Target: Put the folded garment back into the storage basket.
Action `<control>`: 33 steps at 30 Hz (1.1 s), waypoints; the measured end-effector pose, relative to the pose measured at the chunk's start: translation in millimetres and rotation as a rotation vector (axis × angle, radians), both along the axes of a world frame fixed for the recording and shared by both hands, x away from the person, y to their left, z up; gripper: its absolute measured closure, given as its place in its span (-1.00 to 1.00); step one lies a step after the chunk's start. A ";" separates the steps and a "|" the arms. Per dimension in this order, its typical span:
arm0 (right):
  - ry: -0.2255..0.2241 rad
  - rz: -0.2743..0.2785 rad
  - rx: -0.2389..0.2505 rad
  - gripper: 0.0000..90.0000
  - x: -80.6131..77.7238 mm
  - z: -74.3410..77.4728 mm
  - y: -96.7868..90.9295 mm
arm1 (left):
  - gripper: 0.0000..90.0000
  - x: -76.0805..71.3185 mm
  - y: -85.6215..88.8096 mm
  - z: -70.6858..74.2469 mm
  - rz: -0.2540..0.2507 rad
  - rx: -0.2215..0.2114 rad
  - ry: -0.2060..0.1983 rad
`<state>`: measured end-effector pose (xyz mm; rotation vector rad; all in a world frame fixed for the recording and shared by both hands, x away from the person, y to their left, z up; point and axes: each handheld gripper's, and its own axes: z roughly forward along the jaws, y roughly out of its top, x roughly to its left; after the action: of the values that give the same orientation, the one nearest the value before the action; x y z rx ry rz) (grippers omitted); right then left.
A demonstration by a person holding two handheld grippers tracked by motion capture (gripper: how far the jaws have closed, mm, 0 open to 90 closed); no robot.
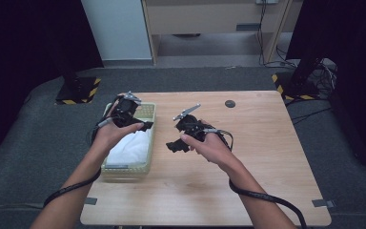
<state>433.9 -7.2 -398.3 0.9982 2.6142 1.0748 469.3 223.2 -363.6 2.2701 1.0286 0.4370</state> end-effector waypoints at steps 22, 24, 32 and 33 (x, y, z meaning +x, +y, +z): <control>0.021 -0.077 -0.034 -0.86 2.1 -20.6 -67.6 | -0.83 -20.0 -77.7 -23.9 -0.164 0.031 0.008; 0.028 -0.082 -0.038 -0.86 1.6 -23.8 -74.4 | -0.83 -20.1 -80.6 -27.1 -0.167 0.031 0.015; 0.038 -0.131 -0.043 -0.86 -3.9 -34.5 -104.8 | -0.83 -20.5 -92.1 -34.3 -0.177 0.034 0.018; 0.037 -0.129 -0.044 -0.86 -4.2 -35.0 -108.2 | -0.83 -20.7 -93.9 -34.1 -0.182 0.036 0.017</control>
<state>429.7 -115.4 -433.3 1.1699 2.5492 0.9733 448.6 129.4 -397.7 2.3778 0.8191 0.3623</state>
